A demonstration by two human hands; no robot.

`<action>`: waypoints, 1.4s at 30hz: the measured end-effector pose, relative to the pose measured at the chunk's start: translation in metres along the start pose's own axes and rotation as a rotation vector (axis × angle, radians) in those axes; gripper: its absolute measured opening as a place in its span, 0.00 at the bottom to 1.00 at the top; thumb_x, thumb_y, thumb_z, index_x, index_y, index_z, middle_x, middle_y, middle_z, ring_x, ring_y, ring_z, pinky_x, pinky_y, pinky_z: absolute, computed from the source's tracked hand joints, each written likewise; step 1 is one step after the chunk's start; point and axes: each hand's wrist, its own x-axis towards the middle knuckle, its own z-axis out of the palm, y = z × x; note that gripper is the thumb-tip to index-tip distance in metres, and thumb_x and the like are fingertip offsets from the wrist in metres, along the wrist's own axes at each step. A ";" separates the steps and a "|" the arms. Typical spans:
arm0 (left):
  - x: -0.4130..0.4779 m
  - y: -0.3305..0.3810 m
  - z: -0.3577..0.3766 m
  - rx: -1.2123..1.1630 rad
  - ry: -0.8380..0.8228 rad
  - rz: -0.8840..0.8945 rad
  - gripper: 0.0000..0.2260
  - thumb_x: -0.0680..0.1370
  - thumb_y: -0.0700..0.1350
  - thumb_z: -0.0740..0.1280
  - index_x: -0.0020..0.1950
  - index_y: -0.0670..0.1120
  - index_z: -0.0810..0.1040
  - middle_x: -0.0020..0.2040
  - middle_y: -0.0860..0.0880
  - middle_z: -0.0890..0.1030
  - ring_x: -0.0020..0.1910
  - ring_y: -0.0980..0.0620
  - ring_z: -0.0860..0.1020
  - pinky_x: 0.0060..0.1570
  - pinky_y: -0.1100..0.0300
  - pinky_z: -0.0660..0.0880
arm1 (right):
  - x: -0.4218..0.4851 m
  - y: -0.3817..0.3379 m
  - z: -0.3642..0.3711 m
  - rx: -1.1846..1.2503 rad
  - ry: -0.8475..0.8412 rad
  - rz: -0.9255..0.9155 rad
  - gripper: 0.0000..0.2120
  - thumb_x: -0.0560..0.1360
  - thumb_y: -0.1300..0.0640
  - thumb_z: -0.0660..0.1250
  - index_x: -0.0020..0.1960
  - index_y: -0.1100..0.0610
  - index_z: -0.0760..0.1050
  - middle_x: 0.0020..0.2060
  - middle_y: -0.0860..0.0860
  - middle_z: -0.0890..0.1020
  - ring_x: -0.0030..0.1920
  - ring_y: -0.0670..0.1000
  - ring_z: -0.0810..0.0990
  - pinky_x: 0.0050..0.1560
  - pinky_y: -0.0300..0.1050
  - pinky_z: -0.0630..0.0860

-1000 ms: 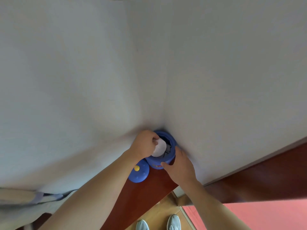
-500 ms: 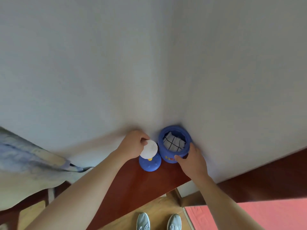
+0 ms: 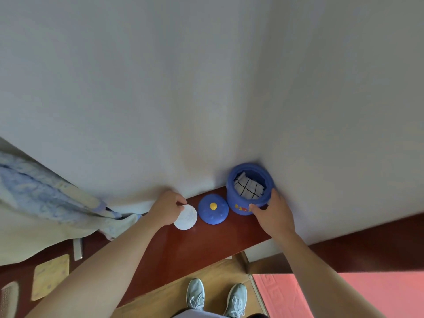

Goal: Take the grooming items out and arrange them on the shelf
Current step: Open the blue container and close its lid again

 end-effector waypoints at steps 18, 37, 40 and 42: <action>0.014 -0.029 0.043 -0.125 0.045 -0.096 0.11 0.78 0.37 0.66 0.57 0.44 0.83 0.57 0.49 0.82 0.57 0.52 0.78 0.55 0.64 0.70 | -0.001 -0.003 0.001 -0.018 0.017 0.030 0.40 0.70 0.42 0.72 0.75 0.52 0.59 0.69 0.50 0.70 0.66 0.51 0.71 0.63 0.52 0.74; 0.015 -0.039 0.051 -0.151 0.027 -0.104 0.10 0.78 0.38 0.66 0.57 0.45 0.83 0.55 0.50 0.82 0.54 0.54 0.78 0.54 0.63 0.71 | -0.003 -0.005 0.003 0.001 0.027 0.039 0.39 0.70 0.44 0.73 0.75 0.51 0.61 0.67 0.49 0.72 0.65 0.50 0.73 0.62 0.52 0.74; 0.015 -0.038 0.051 -0.149 0.012 -0.111 0.12 0.78 0.38 0.66 0.59 0.44 0.82 0.57 0.50 0.82 0.55 0.53 0.78 0.55 0.63 0.70 | -0.003 -0.007 0.001 -0.004 0.015 0.049 0.39 0.69 0.42 0.72 0.75 0.50 0.60 0.67 0.49 0.72 0.65 0.50 0.73 0.62 0.53 0.75; 0.014 -0.036 0.050 -0.155 0.007 -0.120 0.13 0.77 0.38 0.65 0.60 0.45 0.82 0.58 0.50 0.82 0.56 0.53 0.78 0.56 0.62 0.71 | -0.003 -0.007 0.001 0.001 0.009 0.057 0.39 0.69 0.42 0.72 0.75 0.50 0.60 0.67 0.49 0.71 0.65 0.50 0.73 0.62 0.54 0.75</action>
